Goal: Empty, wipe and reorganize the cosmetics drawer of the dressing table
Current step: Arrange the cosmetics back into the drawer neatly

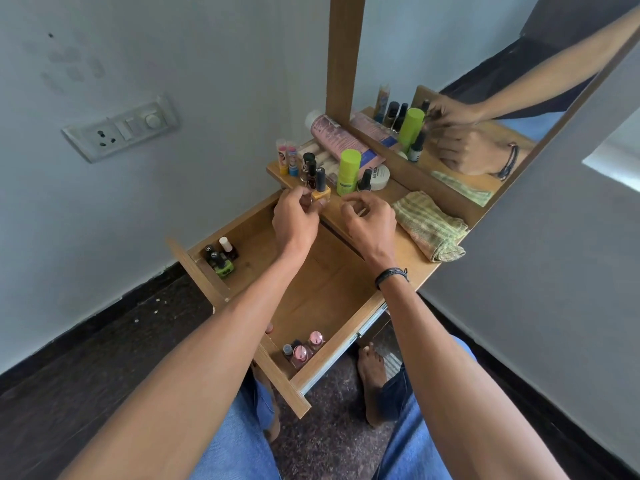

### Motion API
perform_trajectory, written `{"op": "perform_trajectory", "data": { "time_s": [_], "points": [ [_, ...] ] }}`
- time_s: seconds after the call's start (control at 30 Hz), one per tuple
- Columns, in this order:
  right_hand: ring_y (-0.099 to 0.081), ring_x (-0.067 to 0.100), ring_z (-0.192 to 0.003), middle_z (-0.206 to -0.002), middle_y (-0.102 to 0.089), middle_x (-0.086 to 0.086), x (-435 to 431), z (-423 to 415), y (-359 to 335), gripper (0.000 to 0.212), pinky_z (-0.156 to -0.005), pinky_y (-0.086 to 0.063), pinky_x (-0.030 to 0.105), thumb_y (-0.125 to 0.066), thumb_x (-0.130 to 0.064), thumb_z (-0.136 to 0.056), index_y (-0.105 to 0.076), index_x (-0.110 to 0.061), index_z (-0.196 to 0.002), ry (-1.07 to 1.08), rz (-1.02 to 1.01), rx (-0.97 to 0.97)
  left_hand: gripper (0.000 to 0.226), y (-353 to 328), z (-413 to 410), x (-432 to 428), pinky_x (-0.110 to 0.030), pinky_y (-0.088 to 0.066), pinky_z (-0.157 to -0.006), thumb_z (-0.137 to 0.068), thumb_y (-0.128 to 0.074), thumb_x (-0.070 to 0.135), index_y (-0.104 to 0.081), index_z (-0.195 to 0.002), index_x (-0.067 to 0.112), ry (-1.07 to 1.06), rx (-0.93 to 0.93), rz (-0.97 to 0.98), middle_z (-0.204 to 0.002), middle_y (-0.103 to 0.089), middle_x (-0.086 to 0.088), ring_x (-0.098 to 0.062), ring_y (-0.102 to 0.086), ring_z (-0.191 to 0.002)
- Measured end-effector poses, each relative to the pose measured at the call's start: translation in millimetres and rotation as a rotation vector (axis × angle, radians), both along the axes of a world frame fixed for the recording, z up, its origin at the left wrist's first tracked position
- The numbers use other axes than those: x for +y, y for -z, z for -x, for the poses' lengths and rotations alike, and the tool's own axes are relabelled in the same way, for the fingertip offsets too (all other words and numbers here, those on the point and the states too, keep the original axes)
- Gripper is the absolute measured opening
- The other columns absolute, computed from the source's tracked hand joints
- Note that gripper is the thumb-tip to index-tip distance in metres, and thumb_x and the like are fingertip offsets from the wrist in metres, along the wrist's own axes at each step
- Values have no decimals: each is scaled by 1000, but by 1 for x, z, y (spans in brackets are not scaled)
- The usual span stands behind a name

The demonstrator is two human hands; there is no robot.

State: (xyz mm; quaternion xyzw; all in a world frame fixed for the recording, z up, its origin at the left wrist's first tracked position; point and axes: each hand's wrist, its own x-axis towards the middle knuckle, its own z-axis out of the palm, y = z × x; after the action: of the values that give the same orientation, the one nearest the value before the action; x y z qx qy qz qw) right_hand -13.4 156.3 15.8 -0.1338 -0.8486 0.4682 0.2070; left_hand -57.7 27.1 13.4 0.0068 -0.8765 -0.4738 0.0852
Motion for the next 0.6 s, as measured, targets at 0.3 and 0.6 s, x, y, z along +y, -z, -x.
{"op": "perform_trajectory", "data": {
  "time_s": [0.3, 0.6],
  "points": [
    [-54, 15, -66, -87, -70, -8, 4, -13, -10, 22, -60, -41, 31, -75, -34, -85, -77, -27, -106, -248, 84, 31, 17, -4, -32, -23, -41, -55, -78, -87, -77, 27, -71, -98, 16, 148, 63, 27, -98, -68, 2, -19, -65, -88],
    [-58, 9, -80, -94, -62, -11, -27, -35, 6, 19, -68, -46, 28, -76, -34, -90, -76, -27, -108, -519, -60, -45, 23, -4, -77, -81, -37, -59, -76, -87, -78, 27, -72, -107, 16, 199, -4, 197, -107, -70, 2, -16, -67, -93]
  ]
}}
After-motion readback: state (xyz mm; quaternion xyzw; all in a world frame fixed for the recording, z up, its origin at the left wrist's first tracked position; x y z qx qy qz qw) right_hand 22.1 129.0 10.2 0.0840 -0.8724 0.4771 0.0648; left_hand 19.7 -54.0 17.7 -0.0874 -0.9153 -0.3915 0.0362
